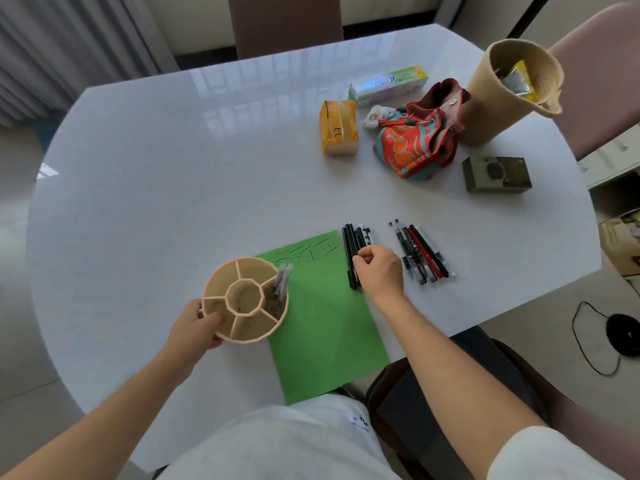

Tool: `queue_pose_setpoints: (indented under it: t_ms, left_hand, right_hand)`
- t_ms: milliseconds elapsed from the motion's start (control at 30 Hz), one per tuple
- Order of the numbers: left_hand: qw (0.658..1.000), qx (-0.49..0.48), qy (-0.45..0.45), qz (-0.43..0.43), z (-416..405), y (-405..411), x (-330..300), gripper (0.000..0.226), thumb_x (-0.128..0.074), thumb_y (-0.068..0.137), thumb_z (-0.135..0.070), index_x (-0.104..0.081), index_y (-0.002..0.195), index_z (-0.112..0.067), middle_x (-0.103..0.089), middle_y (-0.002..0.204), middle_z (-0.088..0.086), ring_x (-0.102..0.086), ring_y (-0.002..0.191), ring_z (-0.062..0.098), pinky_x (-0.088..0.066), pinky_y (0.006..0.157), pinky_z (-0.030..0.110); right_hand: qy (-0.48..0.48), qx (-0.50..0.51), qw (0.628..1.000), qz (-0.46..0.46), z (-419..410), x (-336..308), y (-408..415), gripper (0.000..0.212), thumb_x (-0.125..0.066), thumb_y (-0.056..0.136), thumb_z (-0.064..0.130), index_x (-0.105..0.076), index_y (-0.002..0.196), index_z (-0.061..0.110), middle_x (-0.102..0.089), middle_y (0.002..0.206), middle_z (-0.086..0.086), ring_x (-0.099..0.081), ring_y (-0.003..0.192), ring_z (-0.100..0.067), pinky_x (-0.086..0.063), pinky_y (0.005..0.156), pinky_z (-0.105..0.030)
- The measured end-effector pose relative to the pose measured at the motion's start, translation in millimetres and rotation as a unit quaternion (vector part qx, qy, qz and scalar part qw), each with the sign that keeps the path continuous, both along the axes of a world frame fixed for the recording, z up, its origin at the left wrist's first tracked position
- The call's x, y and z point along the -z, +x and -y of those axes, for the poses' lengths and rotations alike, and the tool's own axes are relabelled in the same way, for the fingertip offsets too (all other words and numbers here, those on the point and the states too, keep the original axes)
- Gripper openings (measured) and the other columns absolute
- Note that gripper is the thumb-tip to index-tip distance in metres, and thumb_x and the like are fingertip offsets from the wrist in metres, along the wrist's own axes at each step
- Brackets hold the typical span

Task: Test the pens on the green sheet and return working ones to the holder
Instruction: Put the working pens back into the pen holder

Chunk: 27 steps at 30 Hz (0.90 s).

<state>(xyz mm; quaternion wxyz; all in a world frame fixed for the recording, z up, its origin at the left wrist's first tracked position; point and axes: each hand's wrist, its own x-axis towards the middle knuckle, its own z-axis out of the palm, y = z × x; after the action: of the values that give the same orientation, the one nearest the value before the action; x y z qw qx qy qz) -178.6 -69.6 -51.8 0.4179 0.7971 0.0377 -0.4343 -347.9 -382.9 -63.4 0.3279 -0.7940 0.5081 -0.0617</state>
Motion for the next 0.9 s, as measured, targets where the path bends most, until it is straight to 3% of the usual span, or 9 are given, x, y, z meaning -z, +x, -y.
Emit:
queue_pose_setpoints:
  t_ms: [233, 433, 533, 600, 733, 900]
  left_hand:
    - [1.0, 0.01, 0.002, -0.008, 0.1, 1.6, -0.2, 0.028, -0.058, 0.087, -0.01, -0.06, 0.115, -0.011, -0.069, 0.105, 0.016, -0.07, 0.094, 0.032, -0.061, 0.081, 0.047]
    - [1.0, 0.008, 0.005, -0.01, 1.4, 0.9, -0.7, 0.029, -0.057, 0.087, -0.01, -0.06, 0.116, -0.011, -0.069, 0.106, 0.016, -0.07, 0.093, 0.031, -0.061, 0.083, 0.048]
    - [1.0, 0.009, 0.011, -0.01, 0.8, 2.0, -0.1, 0.029, -0.059, 0.087, -0.011, -0.06, 0.116, -0.013, -0.069, 0.106, 0.015, -0.07, 0.094, 0.032, -0.061, 0.082, 0.049]
    - [1.0, 0.016, 0.012, -0.012, 0.3, 2.3, 0.4, 0.028, -0.059, 0.087, -0.012, -0.061, 0.115, -0.012, -0.069, 0.105, 0.016, -0.07, 0.094, 0.032, -0.061, 0.082, 0.049]
    - [1.0, 0.013, 0.012, -0.012, 0.0, 1.6, -0.1, 0.028, -0.06, 0.086, -0.012, -0.06, 0.114, -0.014, -0.069, 0.105, 0.015, -0.07, 0.093, 0.031, -0.061, 0.082, 0.047]
    - [1.0, 0.011, 0.013, -0.012, 0.1, 1.1, -0.8, 0.028, -0.059, 0.086, -0.01, -0.061, 0.114, -0.012, -0.068, 0.106, 0.018, -0.07, 0.093, 0.032, -0.061, 0.083, 0.049]
  right_hand:
    - [-0.046, -0.063, 0.987, -0.139, 5.7, 3.9, 13.8, 0.026, -0.061, 0.097, 0.03, -0.066, 0.111, 0.01, -0.068, 0.103, -0.006, -0.064, 0.086, -0.022, -0.058, 0.073, -0.037]
    - [-0.051, -0.096, 0.965, -0.237, 6.7, -5.9, 22.5, 0.024, -0.058, 0.087, 0.034, -0.065, 0.084, 0.011, -0.066, 0.079, -0.004, -0.061, 0.065, -0.022, -0.051, 0.055, -0.028]
    - [-0.018, -0.083, 0.977, -0.197, 7.2, -6.4, 20.6, 0.026, -0.053, 0.087, 0.038, -0.061, 0.081, 0.014, -0.062, 0.075, -0.001, -0.055, 0.061, -0.021, -0.046, 0.054, -0.026]
    - [0.009, -0.039, 0.989, -0.141, 11.0, -7.7, 14.8, 0.029, -0.046, 0.089, 0.036, -0.062, 0.085, 0.011, -0.065, 0.079, -0.006, -0.06, 0.069, -0.027, -0.048, 0.058, -0.032]
    - [0.023, 0.034, 0.996, -0.074, 32.4, -6.4, -3.0, 0.021, -0.046, 0.09, 0.025, -0.059, 0.086, 0.01, -0.067, 0.09, -0.011, -0.057, 0.079, -0.03, -0.039, 0.065, -0.034]
    - [-0.008, -0.008, 0.993, -0.121, 46.9, -1.7, -14.2, 0.024, -0.05, 0.098, 0.026, -0.063, 0.1, 0.006, -0.069, 0.096, -0.016, -0.061, 0.087, -0.034, -0.044, 0.069, -0.033]
